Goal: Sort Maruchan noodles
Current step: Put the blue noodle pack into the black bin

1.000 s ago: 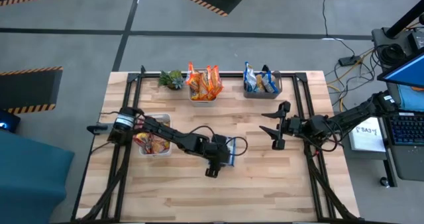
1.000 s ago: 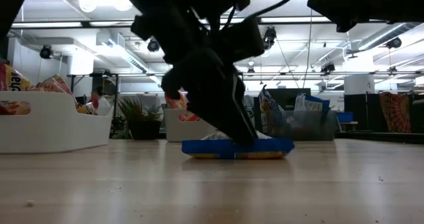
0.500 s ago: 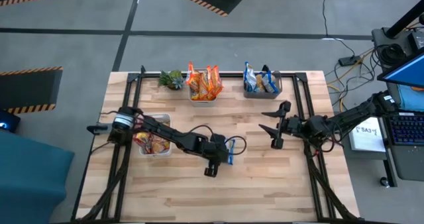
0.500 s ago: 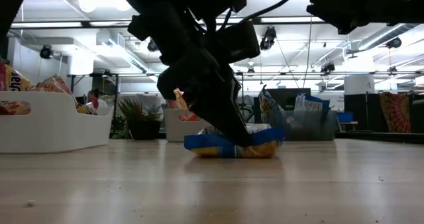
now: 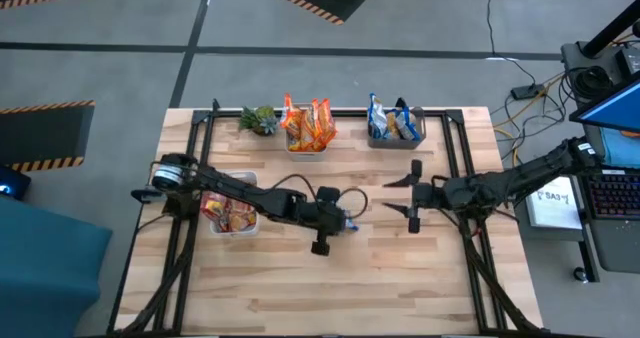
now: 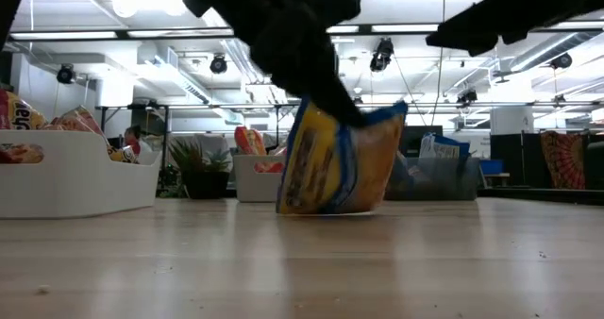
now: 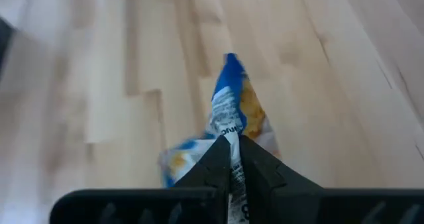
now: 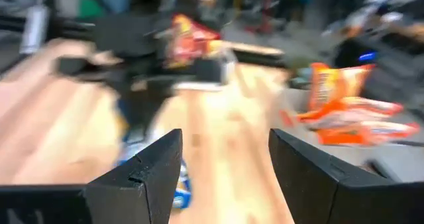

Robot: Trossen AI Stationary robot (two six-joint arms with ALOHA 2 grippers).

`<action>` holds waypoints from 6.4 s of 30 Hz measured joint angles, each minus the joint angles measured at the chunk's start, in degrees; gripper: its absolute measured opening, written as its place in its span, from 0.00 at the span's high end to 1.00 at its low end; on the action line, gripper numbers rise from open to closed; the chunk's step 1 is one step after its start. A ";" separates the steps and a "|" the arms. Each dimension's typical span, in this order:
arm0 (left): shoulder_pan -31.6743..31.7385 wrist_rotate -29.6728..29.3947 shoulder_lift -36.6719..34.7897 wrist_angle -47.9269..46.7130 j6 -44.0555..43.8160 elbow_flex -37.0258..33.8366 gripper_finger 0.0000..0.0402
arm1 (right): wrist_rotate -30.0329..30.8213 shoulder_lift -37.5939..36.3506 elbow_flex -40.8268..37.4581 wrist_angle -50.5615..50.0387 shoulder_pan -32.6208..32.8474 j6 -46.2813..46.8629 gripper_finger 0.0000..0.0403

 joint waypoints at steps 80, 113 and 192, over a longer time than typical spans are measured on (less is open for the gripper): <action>3.59 -9.18 -11.05 44.97 -4.45 -20.55 0.33 | -21.13 14.74 3.17 11.47 -15.00 4.42 0.93; 3.76 -23.34 -10.11 35.26 -2.74 -14.99 0.91 | -12.21 8.61 3.87 8.76 -15.37 11.12 0.50; 27.12 -31.61 5.05 -57.86 -29.81 27.37 0.42 | -10.67 1.53 7.55 -8.16 -15.37 17.19 0.49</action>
